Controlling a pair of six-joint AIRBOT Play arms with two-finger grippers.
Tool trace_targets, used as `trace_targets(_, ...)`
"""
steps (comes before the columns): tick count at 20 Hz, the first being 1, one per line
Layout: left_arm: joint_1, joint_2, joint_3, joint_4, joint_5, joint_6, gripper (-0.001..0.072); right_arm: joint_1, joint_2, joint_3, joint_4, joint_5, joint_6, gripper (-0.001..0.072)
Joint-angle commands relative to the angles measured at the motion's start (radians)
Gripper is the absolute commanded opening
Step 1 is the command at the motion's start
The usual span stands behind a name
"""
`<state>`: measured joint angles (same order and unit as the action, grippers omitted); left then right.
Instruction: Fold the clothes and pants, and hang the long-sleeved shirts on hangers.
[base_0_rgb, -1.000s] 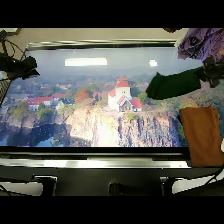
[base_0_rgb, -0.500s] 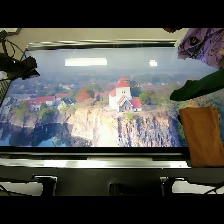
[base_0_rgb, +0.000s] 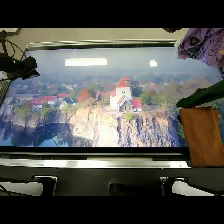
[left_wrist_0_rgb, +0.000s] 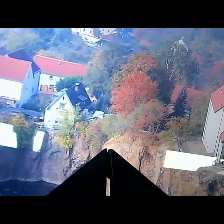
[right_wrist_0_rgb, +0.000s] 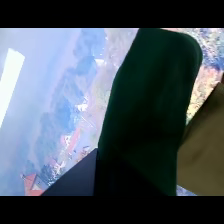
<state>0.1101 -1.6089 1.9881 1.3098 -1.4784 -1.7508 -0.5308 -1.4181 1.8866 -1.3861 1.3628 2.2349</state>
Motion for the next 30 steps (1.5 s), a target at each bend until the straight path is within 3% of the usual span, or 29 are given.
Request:
trace_targets(1, 0.0, 0.0, 0.0, 0.0, 0.001, 0.0, 0.002, 0.0, 0.032, 0.001, -0.041, 0.066, 0.031, 0.0023)
trace_targets(6, 0.0, 0.0, 0.0, 0.0, 0.001, 0.0, 0.002, 0.0, 0.06, 0.0, -0.156, 0.199, 0.035, 0.0023)
trace_targets(10, 0.0, 0.0, 0.0, 0.0, 0.0, 0.0, 0.002, 0.0, 0.1, -0.092, -0.301, 0.277, -0.151, 0.0023)
trace_targets(13, 0.0, 0.0, 0.0, 0.0, 0.0, 0.0, 0.002, -0.001, 0.216, -0.317, -0.367, 0.217, -0.156, 0.0023)
trace_targets(20, 0.0, 0.0, 0.0, 0.0, 0.0, 0.001, 0.002, -0.002, 0.465, -0.856, -0.383, 0.036, -0.034, 0.0023)
trace_targets(30, 0.0, 0.0, 0.0, 0.0, 0.001, 0.001, 0.002, -0.002, 0.479, -0.988, -0.534, 0.034, 0.086, 0.0024)
